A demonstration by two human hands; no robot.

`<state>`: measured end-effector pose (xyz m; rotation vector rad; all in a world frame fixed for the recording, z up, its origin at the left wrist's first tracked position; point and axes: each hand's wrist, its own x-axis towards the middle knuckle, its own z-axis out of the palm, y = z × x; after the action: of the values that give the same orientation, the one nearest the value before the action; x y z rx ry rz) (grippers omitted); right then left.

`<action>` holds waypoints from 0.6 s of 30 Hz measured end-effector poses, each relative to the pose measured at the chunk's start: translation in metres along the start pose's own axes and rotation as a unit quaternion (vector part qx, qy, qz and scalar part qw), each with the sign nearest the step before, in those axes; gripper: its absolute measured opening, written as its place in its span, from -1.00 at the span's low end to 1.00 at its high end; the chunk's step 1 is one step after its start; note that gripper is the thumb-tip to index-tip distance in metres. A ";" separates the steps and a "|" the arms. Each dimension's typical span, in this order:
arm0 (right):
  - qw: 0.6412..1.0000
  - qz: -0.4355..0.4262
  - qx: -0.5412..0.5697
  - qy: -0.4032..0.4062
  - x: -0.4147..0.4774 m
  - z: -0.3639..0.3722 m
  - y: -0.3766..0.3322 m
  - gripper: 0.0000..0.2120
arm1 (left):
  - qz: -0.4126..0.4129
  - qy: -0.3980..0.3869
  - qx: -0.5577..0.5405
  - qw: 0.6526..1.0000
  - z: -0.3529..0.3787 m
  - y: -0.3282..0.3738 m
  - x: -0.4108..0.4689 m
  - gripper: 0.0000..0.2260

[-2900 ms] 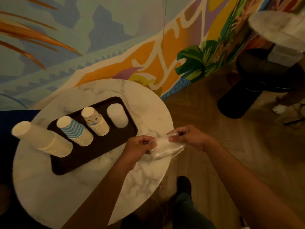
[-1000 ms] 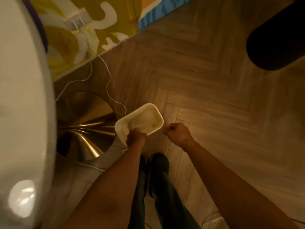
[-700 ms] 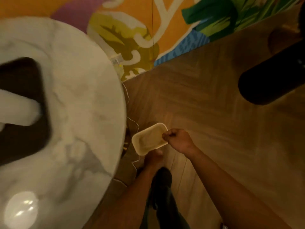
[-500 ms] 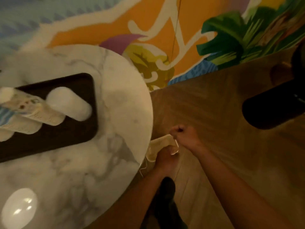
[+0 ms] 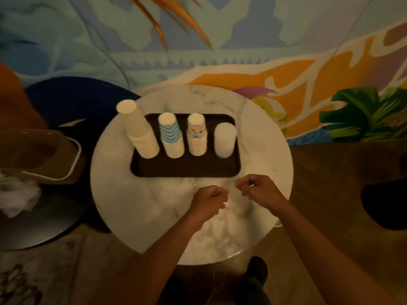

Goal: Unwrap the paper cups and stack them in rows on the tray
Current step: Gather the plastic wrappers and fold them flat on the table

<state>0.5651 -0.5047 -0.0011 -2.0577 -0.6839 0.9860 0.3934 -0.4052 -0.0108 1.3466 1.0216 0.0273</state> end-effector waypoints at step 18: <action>0.933 -0.131 -0.169 -0.289 -0.016 0.321 -0.216 -0.88 | -0.073 0.323 -0.159 0.930 -0.371 -0.144 -0.138 -0.85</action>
<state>0.2639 -0.2652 0.0406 -1.8753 -1.4847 1.4018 0.0090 -0.2341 -0.0015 0.9671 1.5899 0.5332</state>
